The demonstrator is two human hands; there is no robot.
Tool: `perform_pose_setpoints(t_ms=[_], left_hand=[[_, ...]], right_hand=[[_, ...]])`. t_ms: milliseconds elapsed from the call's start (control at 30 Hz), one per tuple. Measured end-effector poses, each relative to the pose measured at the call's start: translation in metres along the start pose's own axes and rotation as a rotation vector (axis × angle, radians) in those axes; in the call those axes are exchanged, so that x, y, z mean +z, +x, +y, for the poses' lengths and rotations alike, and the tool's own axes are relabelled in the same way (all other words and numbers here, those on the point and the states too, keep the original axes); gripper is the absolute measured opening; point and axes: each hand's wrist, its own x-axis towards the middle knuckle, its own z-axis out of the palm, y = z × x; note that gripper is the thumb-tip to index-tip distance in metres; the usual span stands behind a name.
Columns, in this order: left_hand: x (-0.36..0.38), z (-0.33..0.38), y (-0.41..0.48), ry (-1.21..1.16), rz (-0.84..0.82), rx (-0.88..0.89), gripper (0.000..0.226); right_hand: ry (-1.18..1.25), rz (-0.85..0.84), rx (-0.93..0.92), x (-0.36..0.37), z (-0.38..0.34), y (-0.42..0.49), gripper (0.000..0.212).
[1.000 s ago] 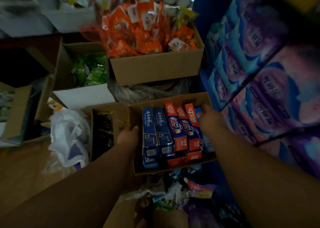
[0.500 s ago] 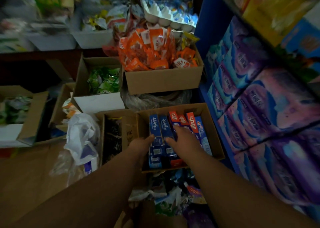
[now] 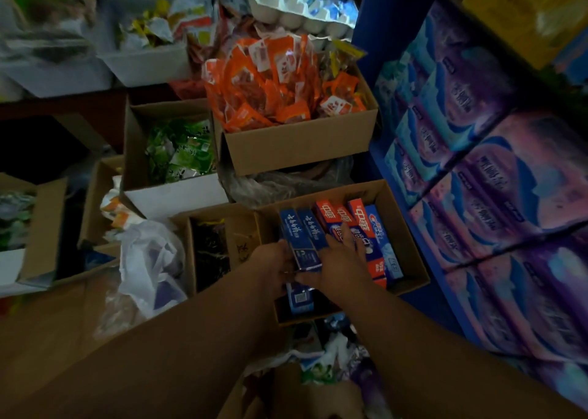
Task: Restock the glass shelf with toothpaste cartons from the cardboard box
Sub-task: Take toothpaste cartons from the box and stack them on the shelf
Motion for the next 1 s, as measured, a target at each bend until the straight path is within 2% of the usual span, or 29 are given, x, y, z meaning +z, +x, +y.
perform_pose_setpoints(t_ms=[100,233,333,500,567,700,733,833,933,1000], left_hand=[[-0.01,0.007,0.005,-0.045,-0.014,-0.008,0.051],[-0.017,0.014,0.011,-0.133,-0.041,0.009,0.04],[-0.009,0.028,0.002,-0.181,-0.077,0.052,0.043],[0.005,0.073,-0.037,-0.284,-0.169,0.06,0.05],[0.009,0.096,-0.054,-0.353,-0.201,0.104,0.048],[0.027,0.14,-0.102,-0.372,-0.274,0.208,0.039],[0.033,0.149,-0.116,-0.369,-0.295,0.245,0.037],[0.053,0.175,-0.153,-0.366,-0.351,0.382,0.039],[0.075,0.203,-0.197,-0.39,-0.462,0.552,0.026],[0.095,0.229,-0.223,-0.392,-0.533,0.702,0.038]], right_hand=[[0.069,0.015,0.106,-0.002,-0.003,0.009,0.072],[0.537,0.093,0.284,-0.013,-0.016,0.009,0.056],[0.669,0.16,0.382,-0.038,-0.021,0.008,0.053],[0.787,0.233,0.313,-0.1,-0.017,-0.008,0.031],[0.849,0.262,0.286,-0.128,-0.016,-0.018,0.029],[0.878,0.385,0.209,-0.182,-0.018,-0.037,0.031],[0.845,0.437,0.179,-0.197,-0.019,-0.043,0.037],[0.553,0.585,0.104,-0.243,-0.024,-0.057,0.062],[0.385,0.741,0.055,-0.296,-0.023,-0.076,0.058],[0.348,0.854,0.047,-0.337,-0.021,-0.094,0.053]])
